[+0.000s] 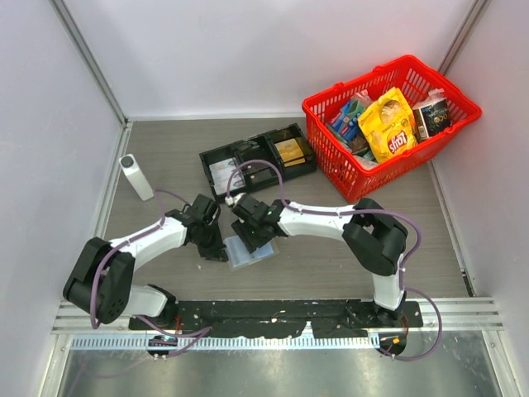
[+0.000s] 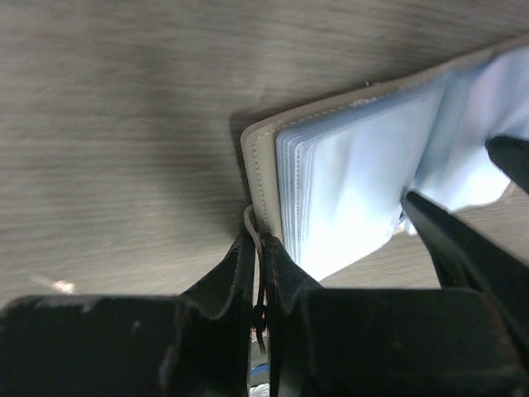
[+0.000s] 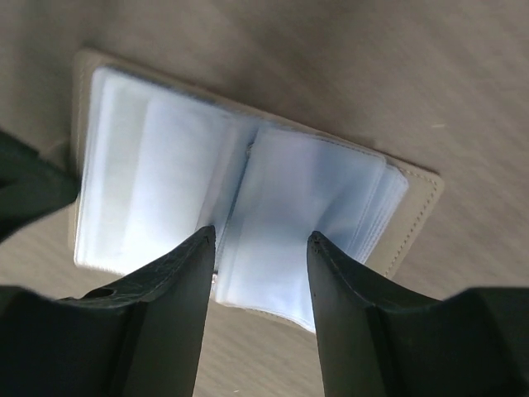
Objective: Take the credit cards out of the card holder
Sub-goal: Move the card holder to the center of the board, then remove the credit card from the card holder.
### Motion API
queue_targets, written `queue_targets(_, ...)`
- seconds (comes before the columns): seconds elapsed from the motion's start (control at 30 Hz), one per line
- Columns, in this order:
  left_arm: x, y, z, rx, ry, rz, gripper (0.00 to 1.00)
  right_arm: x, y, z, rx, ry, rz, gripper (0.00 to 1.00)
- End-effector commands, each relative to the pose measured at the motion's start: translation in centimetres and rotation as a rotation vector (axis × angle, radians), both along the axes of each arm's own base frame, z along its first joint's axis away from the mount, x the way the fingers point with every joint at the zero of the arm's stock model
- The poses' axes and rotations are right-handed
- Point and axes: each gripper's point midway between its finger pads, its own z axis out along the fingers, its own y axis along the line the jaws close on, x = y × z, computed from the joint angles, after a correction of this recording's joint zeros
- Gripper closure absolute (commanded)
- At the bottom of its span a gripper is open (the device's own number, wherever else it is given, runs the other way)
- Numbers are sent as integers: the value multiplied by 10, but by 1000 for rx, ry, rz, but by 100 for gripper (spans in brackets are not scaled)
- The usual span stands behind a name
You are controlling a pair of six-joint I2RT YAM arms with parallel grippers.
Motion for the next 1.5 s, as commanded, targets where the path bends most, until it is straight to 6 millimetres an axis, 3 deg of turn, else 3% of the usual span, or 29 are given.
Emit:
queue_targets(0.0, 32, -38, 11, -170, -94, -9, 91, 38, -44, -14, -102, -51, -122, 47)
queue_targets(0.17, 37, -47, 11, -215, -94, 6, 92, 51, -40, 22, -46, -125, -121, 40)
queue_targets(0.3, 35, -44, 4, -199, -84, 13, 92, 42, -22, 48, 38, -166, -83, 35)
queue_targets(0.4, 34, -44, 1, -192, -73, 9, 92, 35, -5, 55, 87, -183, -57, 34)
queue_targets(0.53, 32, -42, -1, -188, -71, 7, 93, 34, 6, 51, 100, -184, -57, 32)
queue_targets(0.9, 28, -41, -5, -183, -60, 11, 95, 36, 5, 23, 28, -209, -84, 29)
queue_targets(1.17, 27, -40, -6, -189, -59, 18, 95, 28, 13, 29, 93, -194, -107, 26)
queue_targets(1.47, 22, -38, -5, -185, -58, 15, 96, 39, -8, 16, 7, -253, -169, 26)
